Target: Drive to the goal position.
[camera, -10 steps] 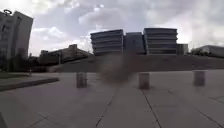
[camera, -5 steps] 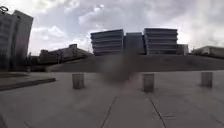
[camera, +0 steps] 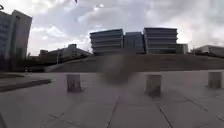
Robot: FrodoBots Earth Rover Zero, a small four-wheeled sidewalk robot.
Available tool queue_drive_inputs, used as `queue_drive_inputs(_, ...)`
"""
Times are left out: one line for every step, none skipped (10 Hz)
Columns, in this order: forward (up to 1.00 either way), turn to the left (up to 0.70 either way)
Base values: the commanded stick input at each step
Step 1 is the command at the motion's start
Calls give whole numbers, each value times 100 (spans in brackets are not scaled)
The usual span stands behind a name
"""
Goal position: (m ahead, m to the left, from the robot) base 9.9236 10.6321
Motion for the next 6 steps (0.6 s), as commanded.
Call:
queue_drive_inputs(70, 35)
queue_drive_inputs(70, 20)
queue_drive_inputs(70, 4)
queue_drive_inputs(70, 0)
queue_drive_inputs(70, 0)
queue_drive_inputs(70, 0)
